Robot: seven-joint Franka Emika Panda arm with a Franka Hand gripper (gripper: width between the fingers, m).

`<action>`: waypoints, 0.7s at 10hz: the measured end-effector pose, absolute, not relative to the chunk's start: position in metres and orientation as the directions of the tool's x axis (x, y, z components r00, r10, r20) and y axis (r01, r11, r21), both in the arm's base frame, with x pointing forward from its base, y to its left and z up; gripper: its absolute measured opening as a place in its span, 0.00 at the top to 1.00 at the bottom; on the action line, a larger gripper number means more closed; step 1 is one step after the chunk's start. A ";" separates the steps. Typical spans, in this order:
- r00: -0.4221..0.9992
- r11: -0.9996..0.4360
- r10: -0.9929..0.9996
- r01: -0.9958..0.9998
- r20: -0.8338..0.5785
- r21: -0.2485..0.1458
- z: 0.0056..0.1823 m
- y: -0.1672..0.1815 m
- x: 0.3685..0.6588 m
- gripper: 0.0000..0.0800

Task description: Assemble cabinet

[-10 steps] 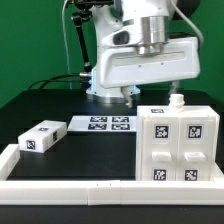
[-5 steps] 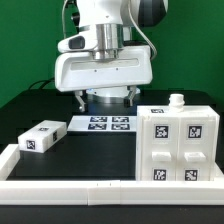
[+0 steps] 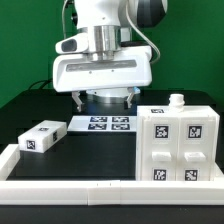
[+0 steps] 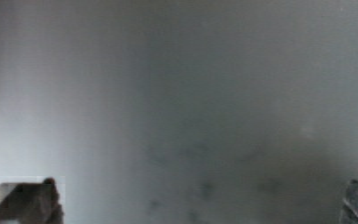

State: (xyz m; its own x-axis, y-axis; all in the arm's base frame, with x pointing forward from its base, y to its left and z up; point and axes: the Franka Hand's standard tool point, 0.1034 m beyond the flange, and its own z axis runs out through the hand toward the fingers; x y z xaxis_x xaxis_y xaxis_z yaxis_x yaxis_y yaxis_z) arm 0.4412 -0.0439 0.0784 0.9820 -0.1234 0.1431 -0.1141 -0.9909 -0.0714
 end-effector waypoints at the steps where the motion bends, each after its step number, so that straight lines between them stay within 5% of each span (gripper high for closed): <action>1: 0.969 -0.975 -0.214 -0.205 0.125 -0.084 0.074 -0.064 0.437 0.00; 4: 0.923 -0.930 -0.365 -0.355 0.125 -0.095 0.075 -0.108 0.439 0.00; 7: 0.923 -0.930 -0.364 -0.354 0.122 -0.098 0.075 -0.101 0.440 0.00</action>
Offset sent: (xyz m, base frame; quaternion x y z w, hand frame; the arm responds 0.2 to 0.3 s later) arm -0.0008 -0.0681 -0.0047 0.0015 0.0178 0.1577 0.9873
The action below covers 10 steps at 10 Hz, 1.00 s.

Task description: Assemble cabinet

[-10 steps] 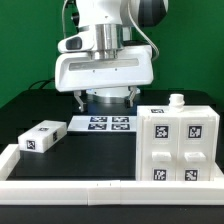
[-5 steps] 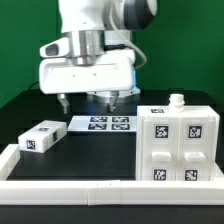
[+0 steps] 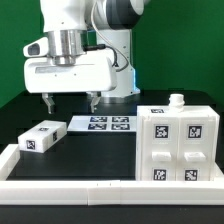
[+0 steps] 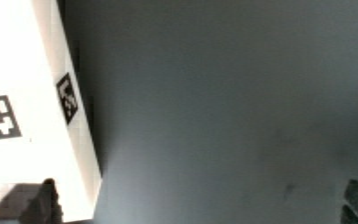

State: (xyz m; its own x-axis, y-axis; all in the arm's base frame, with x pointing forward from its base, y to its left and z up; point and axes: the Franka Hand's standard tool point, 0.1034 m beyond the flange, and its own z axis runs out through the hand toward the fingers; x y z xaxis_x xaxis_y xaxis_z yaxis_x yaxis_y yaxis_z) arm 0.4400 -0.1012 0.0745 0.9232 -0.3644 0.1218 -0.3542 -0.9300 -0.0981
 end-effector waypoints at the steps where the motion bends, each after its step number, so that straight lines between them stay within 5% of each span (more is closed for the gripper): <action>1: 0.923 -0.930 -0.364 -0.354 0.122 -0.098 0.074 -0.101 0.440 0.00; 8: 0.944 -0.945 -0.324 -0.319 0.065 -0.075 0.046 -0.190 0.430 0.00; 10: 0.947 -0.950 -0.311 -0.307 0.074 -0.057 0.034 -0.192 0.423 0.00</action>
Offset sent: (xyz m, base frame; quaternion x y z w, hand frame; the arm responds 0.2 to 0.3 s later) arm -0.0144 -0.0515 -0.0076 -0.0266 -0.0367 -0.0169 0.9988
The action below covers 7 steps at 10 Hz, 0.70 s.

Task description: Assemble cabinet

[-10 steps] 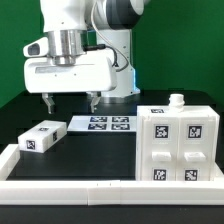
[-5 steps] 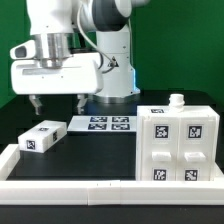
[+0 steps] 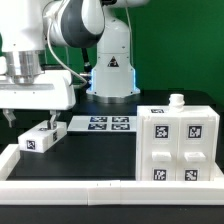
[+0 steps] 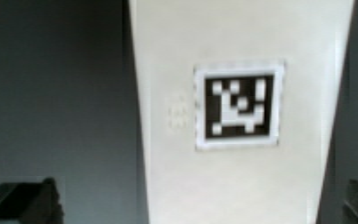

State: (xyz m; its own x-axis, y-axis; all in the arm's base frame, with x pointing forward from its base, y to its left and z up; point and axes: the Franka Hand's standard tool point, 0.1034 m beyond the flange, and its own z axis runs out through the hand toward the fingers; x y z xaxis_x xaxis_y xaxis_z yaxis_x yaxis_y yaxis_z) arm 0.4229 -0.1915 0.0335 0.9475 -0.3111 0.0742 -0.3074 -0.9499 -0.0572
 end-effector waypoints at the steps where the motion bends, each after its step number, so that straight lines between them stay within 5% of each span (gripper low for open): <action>1: 0.949 -0.952 -0.305 -0.301 0.074 -0.057 0.032 -0.189 0.424 0.00; 7: 0.960 -0.965 -0.264 -0.263 0.094 -0.016 0.013 -0.170 0.407 0.00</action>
Offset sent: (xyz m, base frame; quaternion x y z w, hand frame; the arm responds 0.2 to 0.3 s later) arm -0.0083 0.0230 -0.0024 -0.0088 0.0048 0.0085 0.9999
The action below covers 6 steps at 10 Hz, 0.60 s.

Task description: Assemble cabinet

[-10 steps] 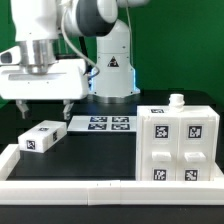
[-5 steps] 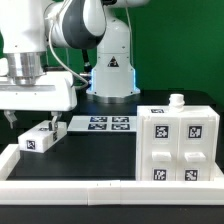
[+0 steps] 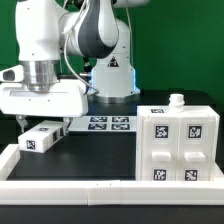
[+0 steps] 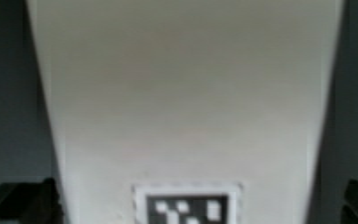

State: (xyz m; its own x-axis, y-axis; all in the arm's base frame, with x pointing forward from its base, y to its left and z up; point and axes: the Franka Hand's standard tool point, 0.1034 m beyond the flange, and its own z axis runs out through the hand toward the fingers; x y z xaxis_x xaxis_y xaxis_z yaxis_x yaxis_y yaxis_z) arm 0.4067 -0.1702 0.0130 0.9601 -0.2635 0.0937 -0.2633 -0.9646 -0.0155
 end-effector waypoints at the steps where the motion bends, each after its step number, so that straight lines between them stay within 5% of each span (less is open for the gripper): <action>1: 0.963 -0.969 -0.243 -0.246 0.119 0.011 0.009 -0.175 0.401 0.00; 4: 0.963 -0.969 -0.242 -0.246 0.122 0.018 0.007 -0.175 0.396 0.12; 5: 0.962 -0.969 -0.242 -0.246 0.124 0.019 0.007 -0.175 0.397 0.30; 6: 0.962 -0.969 -0.241 -0.245 0.125 0.020 0.007 -0.175 0.397 0.30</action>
Offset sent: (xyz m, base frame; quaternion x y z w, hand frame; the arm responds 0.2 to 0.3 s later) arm -0.0002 -0.0001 -0.0007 -0.0031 0.0113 -0.0098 0.9999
